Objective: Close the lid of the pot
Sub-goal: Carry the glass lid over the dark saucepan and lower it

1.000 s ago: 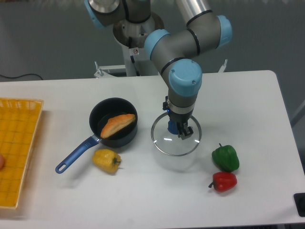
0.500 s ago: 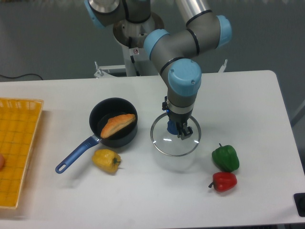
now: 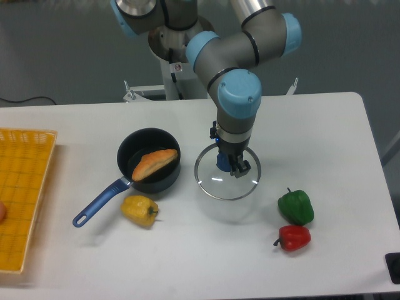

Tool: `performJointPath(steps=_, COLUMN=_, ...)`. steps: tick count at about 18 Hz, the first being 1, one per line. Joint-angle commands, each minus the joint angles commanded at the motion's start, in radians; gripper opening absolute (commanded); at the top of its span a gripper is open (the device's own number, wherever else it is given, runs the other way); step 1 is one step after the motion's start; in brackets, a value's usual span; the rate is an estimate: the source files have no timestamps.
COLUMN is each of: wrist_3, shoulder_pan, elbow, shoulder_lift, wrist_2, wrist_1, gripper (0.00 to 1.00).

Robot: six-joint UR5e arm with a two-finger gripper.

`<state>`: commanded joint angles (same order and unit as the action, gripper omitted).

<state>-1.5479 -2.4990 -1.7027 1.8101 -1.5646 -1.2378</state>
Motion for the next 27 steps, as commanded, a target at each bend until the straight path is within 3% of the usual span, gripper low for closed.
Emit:
performJointPath(steps=16, wrist_3=0.189, shoulder_pan=0.172, elbow=-0.032, shoulder_lift=-0.032, wrist_2=-0.002, wrist_1=-0.014, gripper=0.40)
performJointPath(steps=21, wrist_3=0.209, shoulder_pan=0.222, elbow=-0.077, shoulder_lift=-0.078, wrist_2=-0.008, wrist_1=-0.006, gripper=0.40)
performJointPath(steps=27, wrist_3=0.264, shoulder_pan=0.278, elbow=-0.081, shoulder_lift=-0.098, wrist_2=-0.009, wrist_1=-0.011, gripper=0.40)
